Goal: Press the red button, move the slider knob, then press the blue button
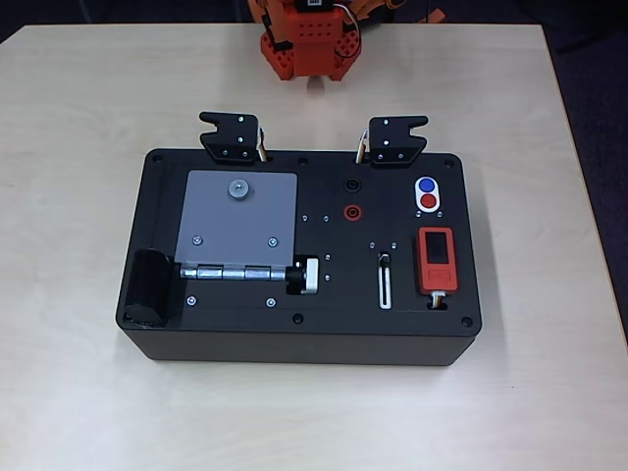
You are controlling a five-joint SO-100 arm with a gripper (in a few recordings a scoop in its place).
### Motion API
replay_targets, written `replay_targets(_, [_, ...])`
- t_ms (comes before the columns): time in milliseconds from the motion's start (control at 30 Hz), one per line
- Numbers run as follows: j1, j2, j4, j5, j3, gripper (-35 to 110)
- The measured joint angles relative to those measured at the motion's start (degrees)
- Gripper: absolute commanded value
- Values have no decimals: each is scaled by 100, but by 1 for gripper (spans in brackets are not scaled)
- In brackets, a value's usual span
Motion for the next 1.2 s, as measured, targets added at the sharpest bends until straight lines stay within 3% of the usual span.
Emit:
replay_targets(100, [299, 0, -316, 343, 0, 0])
replay_targets(200, [448, 0, -1890, 686, 0, 0])
replay_targets(300, [510, 0, -2496, 765, 0, 0])
replay_targets(1200, [519, 0, -2672, 782, 0, 0])
